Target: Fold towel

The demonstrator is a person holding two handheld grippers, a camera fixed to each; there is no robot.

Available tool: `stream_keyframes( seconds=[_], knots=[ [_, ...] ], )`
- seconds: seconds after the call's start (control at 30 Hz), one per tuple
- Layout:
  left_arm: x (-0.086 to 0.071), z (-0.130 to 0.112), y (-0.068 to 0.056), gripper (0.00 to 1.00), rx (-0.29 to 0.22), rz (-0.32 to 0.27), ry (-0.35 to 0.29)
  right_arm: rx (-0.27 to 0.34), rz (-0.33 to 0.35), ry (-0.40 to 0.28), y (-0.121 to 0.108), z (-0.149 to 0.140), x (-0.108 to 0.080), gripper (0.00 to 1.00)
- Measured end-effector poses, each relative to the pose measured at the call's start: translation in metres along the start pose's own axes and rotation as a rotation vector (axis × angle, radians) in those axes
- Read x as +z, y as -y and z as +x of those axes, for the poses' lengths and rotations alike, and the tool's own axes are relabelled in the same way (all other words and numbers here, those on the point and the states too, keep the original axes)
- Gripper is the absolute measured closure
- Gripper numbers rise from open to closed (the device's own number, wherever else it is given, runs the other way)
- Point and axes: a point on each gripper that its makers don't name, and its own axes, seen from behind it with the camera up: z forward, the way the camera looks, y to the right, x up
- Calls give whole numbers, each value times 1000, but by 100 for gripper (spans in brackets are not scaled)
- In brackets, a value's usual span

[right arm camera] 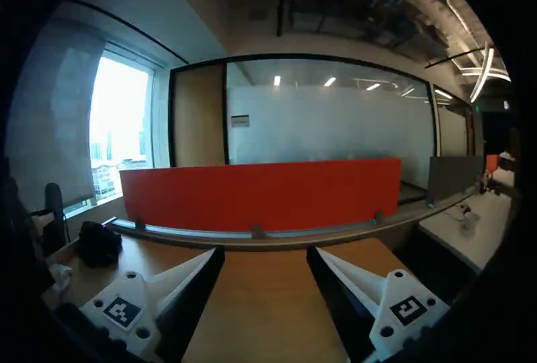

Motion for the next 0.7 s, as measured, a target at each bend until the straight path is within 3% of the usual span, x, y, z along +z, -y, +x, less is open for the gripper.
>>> stream_keyframes(
  seconds=[0.4,0.7],
  knots=[
    [10,-23,-3,8,47,-2,13,10,-6,5,7,5,0,5],
    [13,-56,6,8,34,12,16,27,-19,1,9,1,1,6]
  ],
)
